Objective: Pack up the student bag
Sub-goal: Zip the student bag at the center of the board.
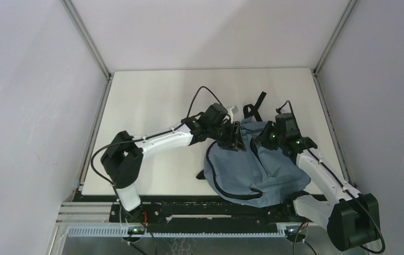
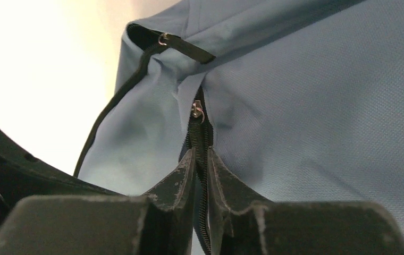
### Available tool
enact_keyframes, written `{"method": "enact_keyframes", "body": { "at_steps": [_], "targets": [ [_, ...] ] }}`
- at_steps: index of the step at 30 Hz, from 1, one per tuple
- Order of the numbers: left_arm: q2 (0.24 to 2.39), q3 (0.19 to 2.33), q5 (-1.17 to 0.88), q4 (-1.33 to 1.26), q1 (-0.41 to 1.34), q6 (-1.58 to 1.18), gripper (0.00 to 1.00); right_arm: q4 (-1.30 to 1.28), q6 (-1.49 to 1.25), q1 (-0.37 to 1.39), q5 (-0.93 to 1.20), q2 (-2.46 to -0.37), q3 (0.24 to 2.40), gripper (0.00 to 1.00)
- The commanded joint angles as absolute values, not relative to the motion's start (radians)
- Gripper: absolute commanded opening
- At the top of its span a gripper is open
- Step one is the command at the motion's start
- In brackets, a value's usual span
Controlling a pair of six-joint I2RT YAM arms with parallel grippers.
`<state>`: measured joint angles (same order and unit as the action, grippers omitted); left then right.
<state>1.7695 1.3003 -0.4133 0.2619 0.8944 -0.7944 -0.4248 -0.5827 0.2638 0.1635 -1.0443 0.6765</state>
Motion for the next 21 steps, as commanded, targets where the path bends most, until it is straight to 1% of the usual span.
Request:
{"method": "enact_keyframes", "body": {
  "at_steps": [1, 6, 13, 17, 19, 20, 21],
  "targets": [
    [1.77, 1.322, -0.434, 0.223, 0.892, -0.809, 0.5, -0.44, -0.569, 0.265, 0.154, -1.061, 0.703, 0.22],
    [1.764, 1.313, -0.431, 0.221, 0.891, -0.811, 0.5, -0.425, -0.561, 0.267, 0.176, -1.091, 0.703, 0.31],
    [1.771, 1.312, -0.439, 0.219, 0.892, -0.815, 0.5, -0.384, -0.557, 0.304, 0.204, -1.144, 0.706, 0.35],
    [1.773, 1.313, -0.439, 0.218, 0.891, -0.816, 0.49, -0.372, -0.559, 0.33, 0.199, -1.195, 0.727, 0.38],
    [1.772, 1.312, -0.44, 0.216, 0.892, -0.817, 0.49, -0.36, -0.558, 0.339, 0.17, -1.22, 0.735, 0.38],
    [1.773, 1.313, -0.443, 0.216, 0.891, -0.818, 0.49, -0.362, -0.557, 0.34, 0.15, -1.235, 0.741, 0.35],
    [1.772, 1.313, -0.443, 0.216, 0.892, -0.818, 0.49, -0.375, -0.556, 0.341, 0.13, -1.246, 0.752, 0.28]
  ]
}}
